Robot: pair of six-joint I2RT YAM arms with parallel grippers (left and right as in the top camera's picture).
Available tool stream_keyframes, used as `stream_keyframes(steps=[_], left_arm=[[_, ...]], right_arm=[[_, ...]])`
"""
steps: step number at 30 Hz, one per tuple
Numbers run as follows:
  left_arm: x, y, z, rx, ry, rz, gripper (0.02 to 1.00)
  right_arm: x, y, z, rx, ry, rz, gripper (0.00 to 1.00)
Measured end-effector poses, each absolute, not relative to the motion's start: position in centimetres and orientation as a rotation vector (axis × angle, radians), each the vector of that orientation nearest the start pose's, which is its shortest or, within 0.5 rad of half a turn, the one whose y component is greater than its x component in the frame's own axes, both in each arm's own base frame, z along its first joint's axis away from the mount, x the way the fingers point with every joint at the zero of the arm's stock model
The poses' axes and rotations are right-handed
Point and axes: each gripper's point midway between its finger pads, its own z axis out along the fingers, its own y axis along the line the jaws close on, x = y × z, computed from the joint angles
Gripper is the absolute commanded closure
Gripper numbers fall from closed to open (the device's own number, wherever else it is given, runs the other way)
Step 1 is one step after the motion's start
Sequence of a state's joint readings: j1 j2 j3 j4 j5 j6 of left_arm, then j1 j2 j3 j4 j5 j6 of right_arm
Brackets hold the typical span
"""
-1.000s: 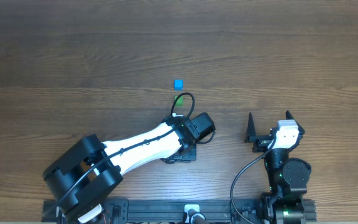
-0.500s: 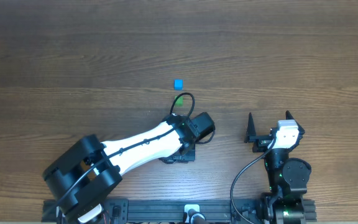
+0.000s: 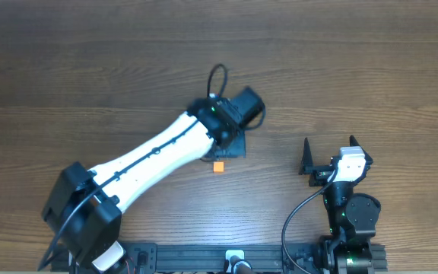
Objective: Stack Cubes
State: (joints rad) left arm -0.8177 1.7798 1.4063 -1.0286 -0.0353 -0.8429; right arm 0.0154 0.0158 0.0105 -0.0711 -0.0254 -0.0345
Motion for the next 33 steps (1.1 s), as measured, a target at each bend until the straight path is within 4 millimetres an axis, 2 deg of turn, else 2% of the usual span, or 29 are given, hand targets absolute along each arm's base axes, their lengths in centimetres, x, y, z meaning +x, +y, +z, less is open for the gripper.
stream_keyframes(steps=[5,9,15,28,33], left_arm=[[27.1,-25.4,9.9,-0.073,2.987,-0.140,0.982],[28.1,-25.6,9.0,-0.076,3.000,-0.117,0.985],[27.9,-25.4,6.9,-0.073,3.045,-0.054,0.980],[28.2,-25.6,4.8,-0.073,3.068,-0.018,0.980],[28.3,-25.5,4.7,-0.073,3.064,0.000,0.978]], right_arm=[[24.6,0.8,15.8,-0.061,1.646,0.006,0.009],[24.6,0.8,15.8,-0.060,1.646,0.006,0.007],[24.6,0.8,15.8,-0.061,1.646,0.006,0.009],[24.6,0.8,15.8,-0.061,1.646,0.006,0.009],[24.6,0.8,15.8,-0.061,1.646,0.006,0.009]])
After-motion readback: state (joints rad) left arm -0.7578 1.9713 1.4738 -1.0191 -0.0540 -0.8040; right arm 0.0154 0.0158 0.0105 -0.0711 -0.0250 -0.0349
